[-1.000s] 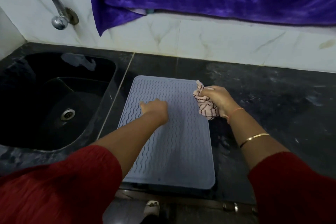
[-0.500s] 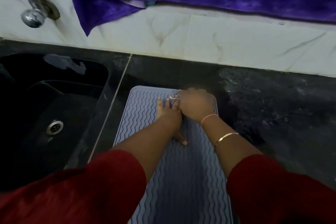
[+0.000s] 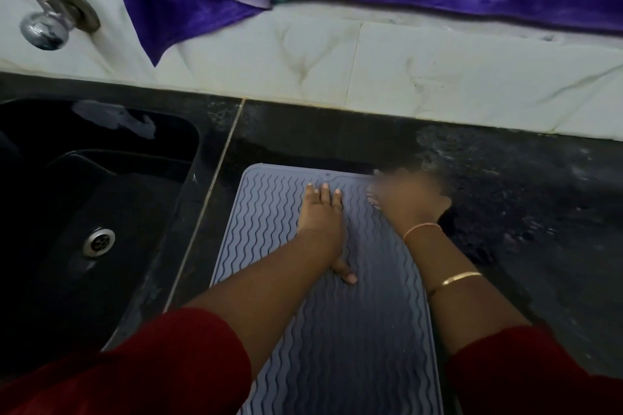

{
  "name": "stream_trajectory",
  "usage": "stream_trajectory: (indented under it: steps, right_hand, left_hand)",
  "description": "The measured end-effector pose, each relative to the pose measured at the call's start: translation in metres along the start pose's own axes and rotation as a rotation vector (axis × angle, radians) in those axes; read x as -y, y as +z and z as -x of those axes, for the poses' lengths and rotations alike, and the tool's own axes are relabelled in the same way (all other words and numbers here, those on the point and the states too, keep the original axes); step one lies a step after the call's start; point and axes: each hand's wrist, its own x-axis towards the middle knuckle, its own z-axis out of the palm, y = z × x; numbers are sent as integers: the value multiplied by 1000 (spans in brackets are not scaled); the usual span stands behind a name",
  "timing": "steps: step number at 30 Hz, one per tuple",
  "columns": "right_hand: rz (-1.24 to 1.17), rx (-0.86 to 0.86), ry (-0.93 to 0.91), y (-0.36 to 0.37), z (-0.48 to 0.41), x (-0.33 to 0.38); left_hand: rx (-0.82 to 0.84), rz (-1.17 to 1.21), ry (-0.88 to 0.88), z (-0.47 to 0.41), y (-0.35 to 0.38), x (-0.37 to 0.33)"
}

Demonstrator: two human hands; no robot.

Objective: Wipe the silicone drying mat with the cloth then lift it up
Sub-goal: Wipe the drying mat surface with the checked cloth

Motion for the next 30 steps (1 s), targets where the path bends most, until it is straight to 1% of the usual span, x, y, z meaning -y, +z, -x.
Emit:
stream_trajectory:
  steps: [2,3,6,7,8,10,13,15,17,18,20,22,26,30]
  right_hand:
    - [-26,-6,-40,0,7,14]
    - [-32,-22,-106,-1,12,24]
    - [30,-77,-388,3,21,46]
    - [53,-66,-443,2,21,44]
    - [66,-49,-452,1,17,37]
    - [76,-24,-359,-2,6,11]
    - [-1,60,-128,-11,-11,-32]
    - [-16,101,-73,-14,-13,-35]
    - [-11,54,-96,-13,-4,-13]
    - [-34,32,-138,-11,4,1]
    - [-50,-12,-277,-4,21,26]
    - [-16,-39,-347,1,27,29]
    - [-13,-11,-301,1,10,-1]
    - [6,-45,-211,3,3,1]
  left_hand:
    - [2,12,4,1,-1,0]
    - [5,6,14,2,-2,0]
    - [30,-28,55,4,-5,-1]
    - [35,-31,53,5,-6,-1]
    - [37,-32,41,5,-7,-1]
    - [44,-49,29,4,-10,-2]
    - [67,-82,37,2,-13,-5]
    - [78,-113,40,1,-15,-6]
    - [75,-122,48,-1,-15,-8]
    - [70,-120,53,-3,-14,-8]
    - [61,-122,80,-6,-13,-7]
    - [59,-103,85,-4,-12,-5]
    - [37,13,32,3,-9,-1]
    - [22,39,45,0,-7,1]
